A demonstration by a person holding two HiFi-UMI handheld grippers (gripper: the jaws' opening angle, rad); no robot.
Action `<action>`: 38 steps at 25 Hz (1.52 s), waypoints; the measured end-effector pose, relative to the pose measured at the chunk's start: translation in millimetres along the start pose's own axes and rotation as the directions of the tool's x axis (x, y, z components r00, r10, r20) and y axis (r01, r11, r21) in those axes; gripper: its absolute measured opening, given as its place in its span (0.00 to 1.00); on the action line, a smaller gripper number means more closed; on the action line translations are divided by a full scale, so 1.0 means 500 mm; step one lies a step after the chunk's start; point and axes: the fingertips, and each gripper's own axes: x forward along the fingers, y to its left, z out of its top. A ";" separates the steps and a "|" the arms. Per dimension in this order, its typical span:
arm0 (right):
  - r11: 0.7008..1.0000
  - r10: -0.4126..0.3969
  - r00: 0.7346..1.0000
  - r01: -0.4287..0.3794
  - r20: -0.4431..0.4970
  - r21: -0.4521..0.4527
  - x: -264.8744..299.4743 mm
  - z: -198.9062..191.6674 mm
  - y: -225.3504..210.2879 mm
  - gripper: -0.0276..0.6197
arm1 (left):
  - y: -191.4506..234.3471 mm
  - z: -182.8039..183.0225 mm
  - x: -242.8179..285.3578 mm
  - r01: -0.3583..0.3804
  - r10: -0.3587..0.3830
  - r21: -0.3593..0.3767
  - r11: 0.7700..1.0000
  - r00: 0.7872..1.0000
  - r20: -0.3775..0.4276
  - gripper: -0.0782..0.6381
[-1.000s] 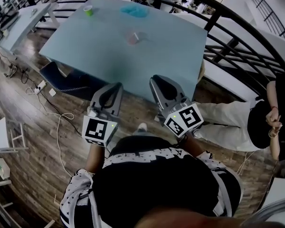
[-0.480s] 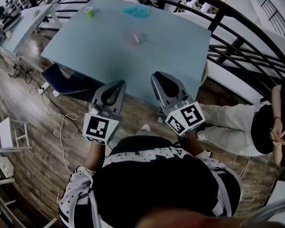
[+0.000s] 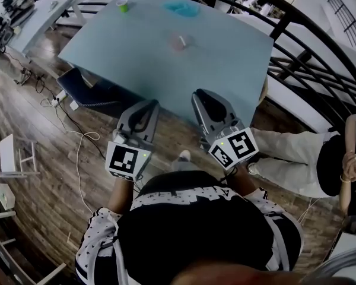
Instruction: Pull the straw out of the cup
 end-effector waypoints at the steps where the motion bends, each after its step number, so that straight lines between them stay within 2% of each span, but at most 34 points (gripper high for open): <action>1: 1.000 0.001 1.000 -0.001 -0.002 -0.002 0.005 -0.003 0.001 0.09 | 0.004 -0.004 -0.002 -0.001 0.001 -0.002 1.000 1.000 0.000 0.13; 20: 1.000 -0.011 1.000 0.010 -0.020 -0.018 0.095 0.025 -0.070 0.09 | 0.090 0.020 0.082 -0.011 0.011 -0.025 1.000 1.000 0.017 0.13; 27: 0.999 -0.030 0.999 0.029 -0.039 -0.019 0.133 0.016 -0.107 0.09 | 0.124 0.002 0.109 -0.014 0.014 -0.067 0.998 1.000 0.010 0.13; 34: 0.994 -0.105 0.994 0.104 -0.031 -0.025 0.192 0.015 -0.135 0.09 | 0.199 -0.005 0.156 0.046 -0.045 -0.047 0.998 0.999 0.020 0.13; 38: 0.989 -0.145 0.989 0.144 -0.024 -0.028 0.243 0.030 -0.139 0.09 | 0.262 0.015 0.188 0.086 -0.084 -0.044 0.995 0.996 0.037 0.13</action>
